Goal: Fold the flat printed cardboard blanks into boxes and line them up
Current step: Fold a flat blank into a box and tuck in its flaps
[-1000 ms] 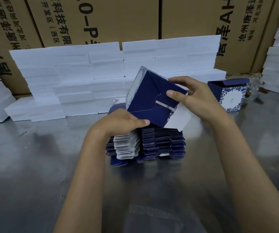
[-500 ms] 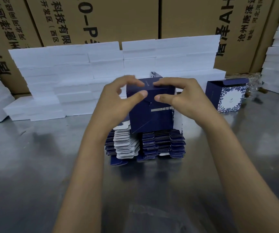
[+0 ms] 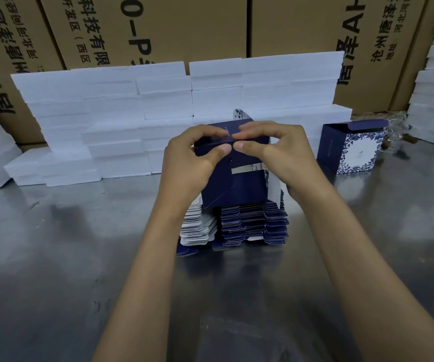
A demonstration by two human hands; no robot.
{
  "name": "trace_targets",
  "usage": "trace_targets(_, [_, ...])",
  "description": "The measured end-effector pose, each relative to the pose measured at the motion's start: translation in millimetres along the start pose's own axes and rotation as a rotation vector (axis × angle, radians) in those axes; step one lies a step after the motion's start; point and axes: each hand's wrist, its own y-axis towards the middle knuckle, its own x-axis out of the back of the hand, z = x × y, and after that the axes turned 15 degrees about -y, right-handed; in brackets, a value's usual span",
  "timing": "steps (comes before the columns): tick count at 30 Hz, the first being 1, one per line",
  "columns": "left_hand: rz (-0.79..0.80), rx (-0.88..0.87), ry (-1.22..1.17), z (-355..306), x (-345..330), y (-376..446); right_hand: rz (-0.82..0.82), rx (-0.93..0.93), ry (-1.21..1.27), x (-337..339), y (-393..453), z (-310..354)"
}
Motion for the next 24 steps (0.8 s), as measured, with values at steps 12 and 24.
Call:
trace_targets(12, [-0.040, 0.063, -0.130, 5, 10, 1, 0.063, -0.021, 0.002, 16, 2, -3])
trace_targets(24, [0.128, 0.221, -0.154, 16, 27, 0, 0.189, -0.045, 0.143, 32, 7, -16])
